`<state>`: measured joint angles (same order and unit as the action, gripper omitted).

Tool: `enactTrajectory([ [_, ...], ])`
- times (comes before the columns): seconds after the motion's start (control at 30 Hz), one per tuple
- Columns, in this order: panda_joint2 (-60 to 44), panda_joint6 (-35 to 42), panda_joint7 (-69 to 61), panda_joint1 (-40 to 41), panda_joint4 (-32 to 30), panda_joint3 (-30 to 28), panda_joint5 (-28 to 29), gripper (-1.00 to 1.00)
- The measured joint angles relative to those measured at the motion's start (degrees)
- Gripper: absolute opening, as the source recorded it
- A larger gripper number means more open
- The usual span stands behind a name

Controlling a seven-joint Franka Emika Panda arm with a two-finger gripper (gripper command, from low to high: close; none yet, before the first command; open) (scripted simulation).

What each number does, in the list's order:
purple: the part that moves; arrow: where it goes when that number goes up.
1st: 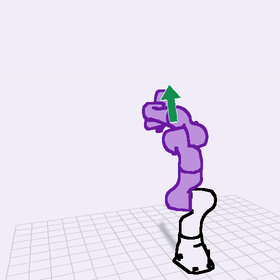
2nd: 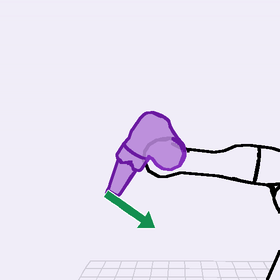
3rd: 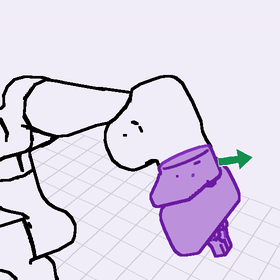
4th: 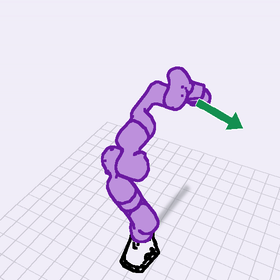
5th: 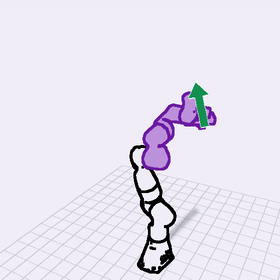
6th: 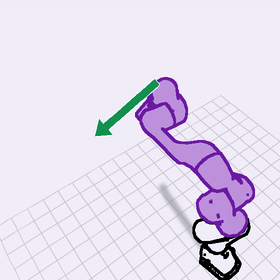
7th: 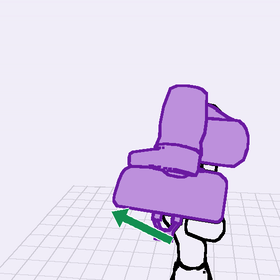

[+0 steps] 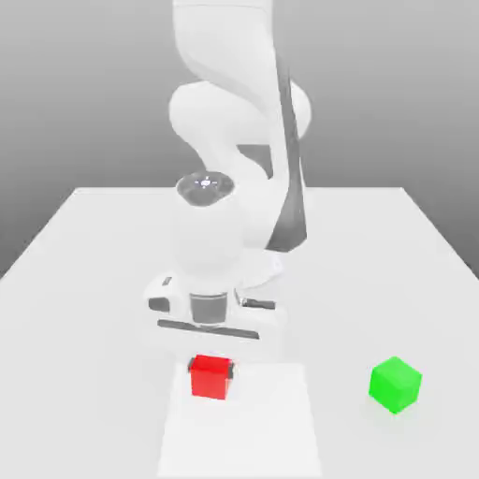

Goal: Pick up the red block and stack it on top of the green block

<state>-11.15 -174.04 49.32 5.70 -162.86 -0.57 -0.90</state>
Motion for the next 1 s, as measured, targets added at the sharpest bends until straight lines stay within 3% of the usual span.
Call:
enactTrajectory([
  [0.1,1.22,1.05,0.11,0.04,-0.18,0.00,0.17,-1.00],
  [0.3,12.96,11.13,0.67,0.45,-1.84,0.18,0.96,-1.00],
  [0.8,12.32,22.18,34.63,-24.39,9.92,13.45,0.51,-1.00],
  [0.87,9.93,20.59,37.33,-28.68,10.75,13.05,1.61,-1.00],
  [1.0,2.62,13.96,40.63,-27.78,11.30,10.18,5.29,-1.00],
])
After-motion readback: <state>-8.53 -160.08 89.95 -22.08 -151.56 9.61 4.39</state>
